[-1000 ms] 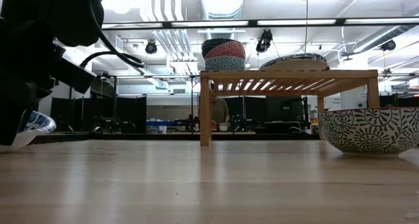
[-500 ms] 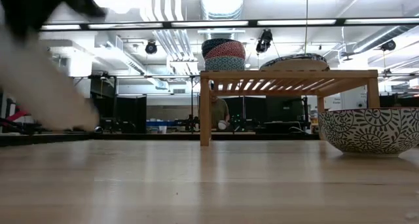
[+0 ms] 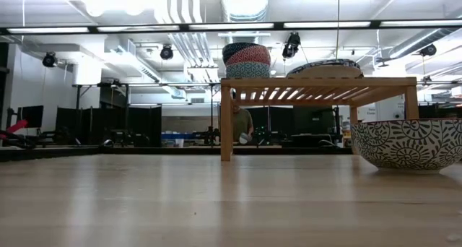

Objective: Place and stack bowls onto a shelf
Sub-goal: Stack the white patterned bowl on top of the white patterned bowls on the shelf, then stack the red patterned bowl on top of the yellow patterned bowl on the shelf

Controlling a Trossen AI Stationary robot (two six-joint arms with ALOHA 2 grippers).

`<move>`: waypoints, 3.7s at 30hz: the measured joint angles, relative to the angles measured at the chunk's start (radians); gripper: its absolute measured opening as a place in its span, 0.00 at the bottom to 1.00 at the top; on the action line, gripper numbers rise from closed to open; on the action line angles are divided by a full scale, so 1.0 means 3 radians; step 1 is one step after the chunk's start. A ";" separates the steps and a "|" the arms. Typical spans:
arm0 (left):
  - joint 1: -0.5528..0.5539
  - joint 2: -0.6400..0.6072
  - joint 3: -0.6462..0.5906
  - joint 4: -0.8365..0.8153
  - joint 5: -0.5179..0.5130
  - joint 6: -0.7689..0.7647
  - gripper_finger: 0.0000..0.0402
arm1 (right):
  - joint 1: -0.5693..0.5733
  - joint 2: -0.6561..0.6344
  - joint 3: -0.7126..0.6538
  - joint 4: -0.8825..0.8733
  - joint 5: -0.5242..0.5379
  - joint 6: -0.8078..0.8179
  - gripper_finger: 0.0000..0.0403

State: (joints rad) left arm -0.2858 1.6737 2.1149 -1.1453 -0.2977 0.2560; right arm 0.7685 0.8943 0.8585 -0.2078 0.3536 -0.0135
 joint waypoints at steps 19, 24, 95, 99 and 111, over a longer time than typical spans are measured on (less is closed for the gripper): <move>0.1153 0.1221 0.0685 0.1179 0.0330 0.2241 0.00 | 0.0305 0.0043 -0.0220 0.0658 0.0040 -0.0233 0.02; 0.1341 0.1421 0.0748 0.1312 0.0331 0.2382 0.00 | 0.0310 0.0080 -0.0220 0.0663 0.0034 -0.0215 0.02; 0.1194 0.0191 -0.0878 0.1519 0.1288 0.0465 0.04 | 0.0035 0.0169 -0.0270 0.0710 0.0779 0.0086 0.02; 0.1132 -0.0361 -0.1695 0.2141 0.1281 0.0283 0.03 | -0.0087 0.0212 -0.0271 0.0704 0.0781 0.0226 0.02; 0.0923 -0.1817 -0.3361 0.3076 0.0843 -0.0118 0.03 | -0.0513 0.0257 -0.0272 0.0608 0.0831 0.1182 0.02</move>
State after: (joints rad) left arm -0.0090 1.1285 1.1067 -0.2225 -0.0448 0.2207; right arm 0.6147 0.9713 0.7769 -0.0255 0.6029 0.3410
